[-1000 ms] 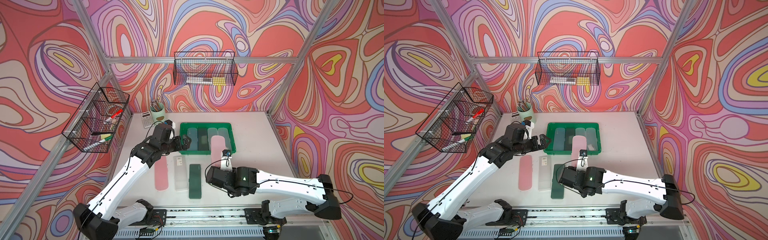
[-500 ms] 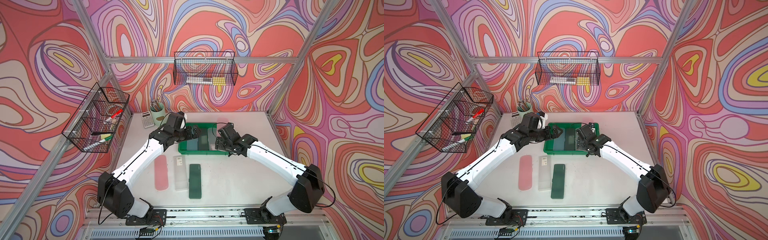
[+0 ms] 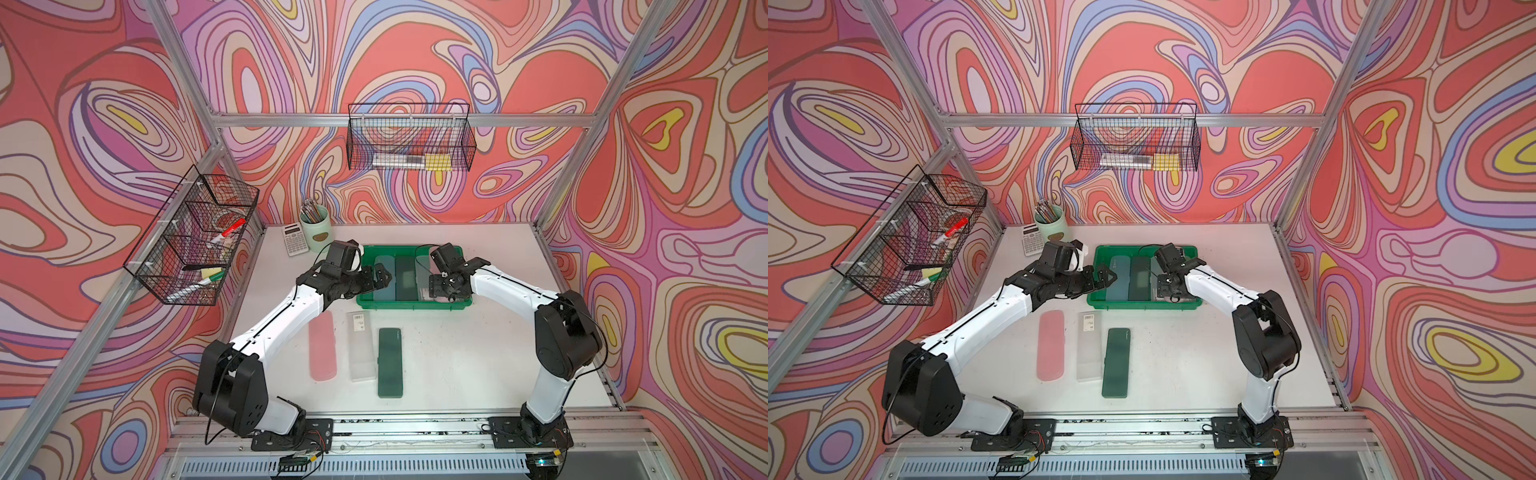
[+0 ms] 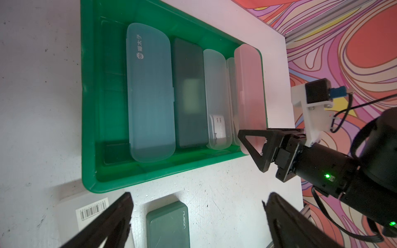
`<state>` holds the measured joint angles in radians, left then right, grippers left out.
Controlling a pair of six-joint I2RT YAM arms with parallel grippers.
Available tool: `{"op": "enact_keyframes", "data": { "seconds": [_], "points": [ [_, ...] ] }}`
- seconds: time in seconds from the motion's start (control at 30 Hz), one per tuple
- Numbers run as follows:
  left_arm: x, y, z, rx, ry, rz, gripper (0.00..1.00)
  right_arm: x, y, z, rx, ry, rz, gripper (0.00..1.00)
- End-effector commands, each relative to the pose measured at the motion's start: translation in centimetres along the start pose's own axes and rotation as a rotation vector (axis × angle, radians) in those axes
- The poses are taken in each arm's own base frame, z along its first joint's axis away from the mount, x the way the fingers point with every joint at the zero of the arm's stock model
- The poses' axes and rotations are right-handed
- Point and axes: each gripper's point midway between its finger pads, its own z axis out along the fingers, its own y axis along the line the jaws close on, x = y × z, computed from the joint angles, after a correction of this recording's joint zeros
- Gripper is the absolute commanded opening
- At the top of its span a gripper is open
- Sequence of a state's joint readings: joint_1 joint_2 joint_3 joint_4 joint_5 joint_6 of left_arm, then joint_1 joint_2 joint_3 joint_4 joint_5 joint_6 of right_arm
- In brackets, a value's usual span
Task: Put the pencil case into the storage box
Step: Place the pencil case at the storage box.
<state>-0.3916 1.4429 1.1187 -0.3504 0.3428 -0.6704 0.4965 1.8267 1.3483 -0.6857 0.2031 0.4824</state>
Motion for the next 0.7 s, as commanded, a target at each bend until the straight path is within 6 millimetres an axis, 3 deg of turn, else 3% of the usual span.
{"op": "enact_keyframes", "data": {
  "seconds": [0.0, 0.4, 0.67],
  "points": [
    [-0.5, 0.1, -1.1, 0.034, -0.042, -0.008, 0.99, -1.6, -0.3, 0.1, 0.022, -0.048, 0.001, 0.70],
    [-0.2, 1.1, -1.8, 0.019, -0.043, -0.011, 0.99, -1.5, -2.3, 2.2, 0.105, -0.017, 0.036, 0.74],
    [0.9, 1.9, -2.6, -0.007, -0.040, -0.007, 0.99, -1.6, -2.9, 2.1, 0.142, -0.018, 0.036, 0.94]
  ]
}}
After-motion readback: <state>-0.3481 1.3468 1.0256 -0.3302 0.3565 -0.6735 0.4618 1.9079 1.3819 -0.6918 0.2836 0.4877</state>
